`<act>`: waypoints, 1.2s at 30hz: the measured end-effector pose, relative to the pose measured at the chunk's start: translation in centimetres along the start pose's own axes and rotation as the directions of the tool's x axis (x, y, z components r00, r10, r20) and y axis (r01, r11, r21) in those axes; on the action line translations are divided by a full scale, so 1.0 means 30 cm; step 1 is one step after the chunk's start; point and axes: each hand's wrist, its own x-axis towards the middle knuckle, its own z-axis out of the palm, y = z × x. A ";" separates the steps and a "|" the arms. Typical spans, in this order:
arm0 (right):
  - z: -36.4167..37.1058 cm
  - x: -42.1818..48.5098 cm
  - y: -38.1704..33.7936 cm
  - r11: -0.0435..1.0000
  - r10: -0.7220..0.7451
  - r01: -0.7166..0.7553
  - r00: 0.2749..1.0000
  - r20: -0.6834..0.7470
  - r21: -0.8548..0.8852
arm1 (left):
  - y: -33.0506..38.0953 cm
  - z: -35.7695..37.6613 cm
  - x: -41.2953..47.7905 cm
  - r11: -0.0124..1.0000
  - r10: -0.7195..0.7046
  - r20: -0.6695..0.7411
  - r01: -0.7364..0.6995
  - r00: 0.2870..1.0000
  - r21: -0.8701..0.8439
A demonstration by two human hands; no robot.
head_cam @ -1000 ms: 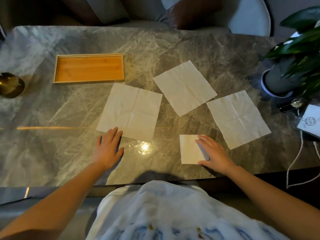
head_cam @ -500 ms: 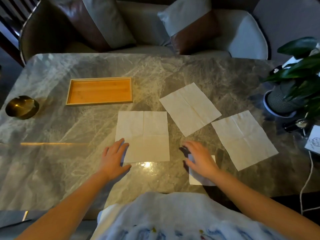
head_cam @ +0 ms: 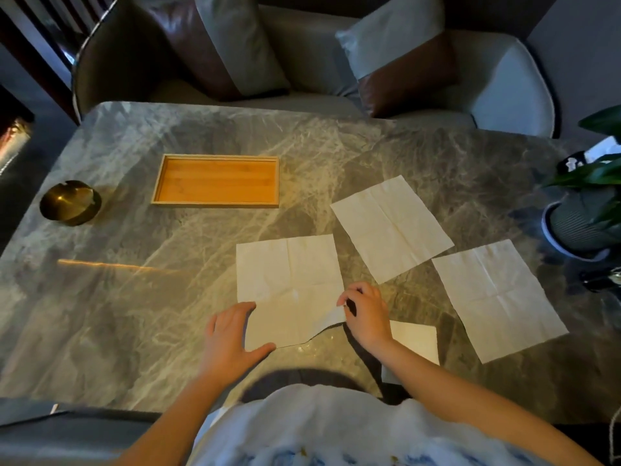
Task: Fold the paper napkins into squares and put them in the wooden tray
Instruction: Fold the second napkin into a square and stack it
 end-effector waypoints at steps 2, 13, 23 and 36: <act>-0.021 -0.003 0.013 0.993 0.004 -0.008 0.999 0.041 0.114 | -0.015 0.003 -0.014 0.998 0.031 -0.010 -0.031 0.999 -0.048; -0.081 -0.052 0.011 0.903 0.073 -0.137 0.983 0.169 0.408 | -0.016 -0.036 0.042 0.995 -0.008 -0.008 0.008 1.000 -0.101; -0.091 -0.047 0.009 0.890 0.045 -0.155 0.966 0.255 0.428 | 0.053 -0.079 0.146 0.960 -0.006 0.025 0.013 1.000 -0.279; -0.060 -0.039 0.002 0.972 -0.076 0.034 0.982 0.174 0.233 | 0.008 -0.051 0.043 0.952 -0.106 0.047 0.115 0.993 -0.283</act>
